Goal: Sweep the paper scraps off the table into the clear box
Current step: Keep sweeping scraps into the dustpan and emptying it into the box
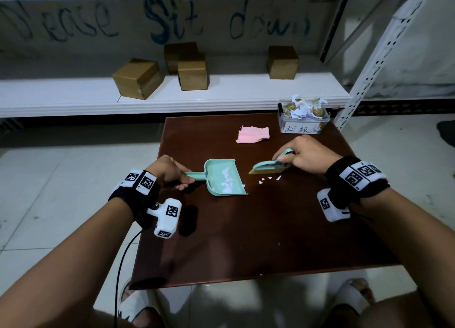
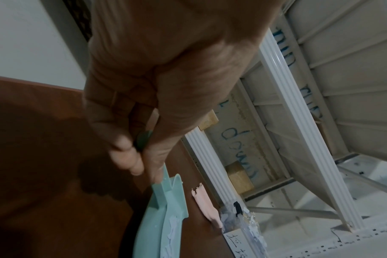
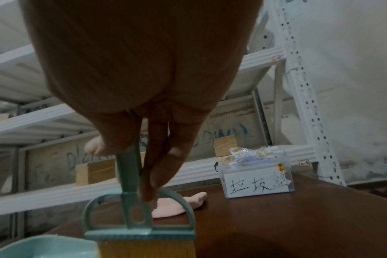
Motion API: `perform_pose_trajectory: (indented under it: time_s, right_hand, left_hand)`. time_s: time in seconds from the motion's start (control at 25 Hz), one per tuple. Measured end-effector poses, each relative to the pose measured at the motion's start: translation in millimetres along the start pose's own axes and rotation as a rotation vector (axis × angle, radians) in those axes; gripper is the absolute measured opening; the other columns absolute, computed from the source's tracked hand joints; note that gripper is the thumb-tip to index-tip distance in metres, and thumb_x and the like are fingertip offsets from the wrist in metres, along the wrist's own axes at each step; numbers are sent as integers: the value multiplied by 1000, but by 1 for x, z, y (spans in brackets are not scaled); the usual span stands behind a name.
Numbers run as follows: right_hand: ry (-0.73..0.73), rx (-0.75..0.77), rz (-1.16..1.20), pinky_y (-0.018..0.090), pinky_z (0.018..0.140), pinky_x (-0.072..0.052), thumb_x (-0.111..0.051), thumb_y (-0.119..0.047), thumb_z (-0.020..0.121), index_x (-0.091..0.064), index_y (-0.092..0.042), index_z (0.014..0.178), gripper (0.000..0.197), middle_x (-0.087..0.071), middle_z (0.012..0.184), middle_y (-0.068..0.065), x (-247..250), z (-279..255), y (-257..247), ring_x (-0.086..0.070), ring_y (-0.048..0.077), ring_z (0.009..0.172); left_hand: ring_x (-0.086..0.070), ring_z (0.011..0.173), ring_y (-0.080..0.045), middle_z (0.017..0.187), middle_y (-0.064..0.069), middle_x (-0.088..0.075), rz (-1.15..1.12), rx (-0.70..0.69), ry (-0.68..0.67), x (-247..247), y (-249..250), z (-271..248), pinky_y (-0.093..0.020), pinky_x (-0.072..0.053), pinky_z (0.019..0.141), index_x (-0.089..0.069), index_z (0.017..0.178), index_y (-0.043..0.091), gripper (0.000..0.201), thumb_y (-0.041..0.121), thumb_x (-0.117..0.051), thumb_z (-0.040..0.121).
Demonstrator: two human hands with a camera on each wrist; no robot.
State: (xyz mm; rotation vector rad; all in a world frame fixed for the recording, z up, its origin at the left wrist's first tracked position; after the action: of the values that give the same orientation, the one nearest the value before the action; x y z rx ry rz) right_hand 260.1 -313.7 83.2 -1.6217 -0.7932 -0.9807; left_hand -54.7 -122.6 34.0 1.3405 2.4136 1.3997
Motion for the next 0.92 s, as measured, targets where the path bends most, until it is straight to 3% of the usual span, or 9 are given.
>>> perform_pose_trajectory:
  time_s: [0.12, 0.28, 0.4, 0.64, 0.8, 0.92]
  right_hand:
    - [129, -95, -1, 37, 76, -55, -62, -41, 100, -78, -30, 101, 20, -75, 79, -10, 8, 0, 10, -68, 14, 81]
    - [266, -198, -273, 38, 78, -51, -51, -44, 101, -71, -15, 95, 36, -72, 91, 11, 7, -1, 15, -66, 34, 94]
    - [248, -226, -216, 37, 74, -44, -54, -39, 98, -61, -15, 76, 33, -66, 90, 17, -3, 2, 13, -64, 39, 95]
    - [264, -203, -22, 36, 68, -45, -54, -34, 92, -51, -14, 60, 37, -57, 64, 4, -23, 15, -10, -59, 36, 73]
    - [234, -115, 62, 40, 71, -53, -53, -32, 94, -64, -9, 69, 36, -66, 68, 10, -34, 27, -34, -64, 34, 72]
    - [278, -66, 233, 39, 73, -57, -55, -25, 95, -72, -9, 70, 33, -69, 58, 5, -28, 34, -44, -70, 23, 63]
  left_hand:
    - [-55, 37, -15, 56, -15, -66, 32, -18, -2, -5, 4, -1, -20, -45, 40, -75, 100, -8, 23, -6, -79, 78]
    - [-54, 34, -14, 52, -13, -65, 34, -23, 1, -13, 9, -1, -18, -43, 37, -73, 103, -10, 26, -8, -78, 77]
    - [-53, 35, -14, 53, -13, -63, 63, -24, -10, -16, 13, -2, -18, -43, 38, -74, 101, -10, 27, -6, -81, 75]
    - [-46, 30, -9, 46, -5, -58, 164, -51, 1, -19, 20, -7, -15, -34, 33, -78, 95, -2, 22, 2, -85, 74]
    - [-41, 33, -10, 48, -3, -56, 217, -72, -14, -27, 19, -3, -16, -30, 36, -81, 91, 6, 21, 10, -88, 72]
    - [-40, 34, -10, 49, -2, -55, 231, -67, -36, -35, 17, -1, -15, -28, 38, -82, 88, 11, 18, 13, -88, 71]
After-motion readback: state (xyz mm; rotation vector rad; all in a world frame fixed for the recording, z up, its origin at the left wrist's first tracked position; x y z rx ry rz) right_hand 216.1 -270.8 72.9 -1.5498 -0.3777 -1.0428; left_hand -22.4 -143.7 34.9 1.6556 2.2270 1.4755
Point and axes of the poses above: each hand's wrist, its own z-axis towards the middle knuckle, its own x-axis out of the back of the hand, y = z × x, the point moved 2 cm from there along z, towards the middle knuckle
